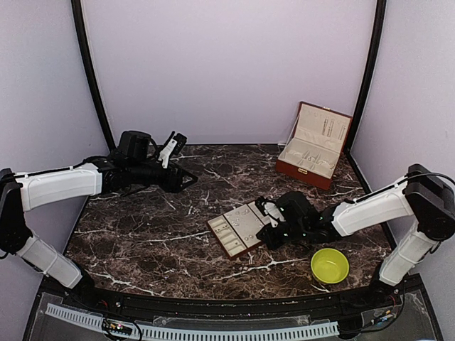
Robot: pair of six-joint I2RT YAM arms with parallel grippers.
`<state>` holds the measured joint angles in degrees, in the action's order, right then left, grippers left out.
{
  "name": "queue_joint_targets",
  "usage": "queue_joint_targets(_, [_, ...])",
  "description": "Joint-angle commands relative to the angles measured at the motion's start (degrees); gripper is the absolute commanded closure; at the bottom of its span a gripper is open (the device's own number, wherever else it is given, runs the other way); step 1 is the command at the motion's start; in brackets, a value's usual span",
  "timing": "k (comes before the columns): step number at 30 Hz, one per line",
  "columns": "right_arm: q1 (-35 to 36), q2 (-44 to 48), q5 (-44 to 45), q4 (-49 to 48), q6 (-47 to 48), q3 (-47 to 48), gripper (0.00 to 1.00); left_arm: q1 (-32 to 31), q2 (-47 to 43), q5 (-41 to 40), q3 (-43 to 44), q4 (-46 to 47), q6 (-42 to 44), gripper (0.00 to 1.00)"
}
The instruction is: Organize the mixed jewelry
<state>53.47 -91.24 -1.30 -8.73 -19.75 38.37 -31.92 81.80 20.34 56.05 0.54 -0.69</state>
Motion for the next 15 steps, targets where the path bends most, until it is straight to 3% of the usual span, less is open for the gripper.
queue_joint_targets(1, [1.3, -1.8, -0.2, 3.1, 0.9, 0.2, 0.96, 0.2, -0.7, 0.5, -0.4, -0.1, -0.1, 0.42])
queue_joint_targets(15, [1.9, -0.2, 1.1, 7.9, 1.9, 2.0, 0.87, 0.2, -0.8, 0.3, -0.4, -0.1, -0.1, 0.42])
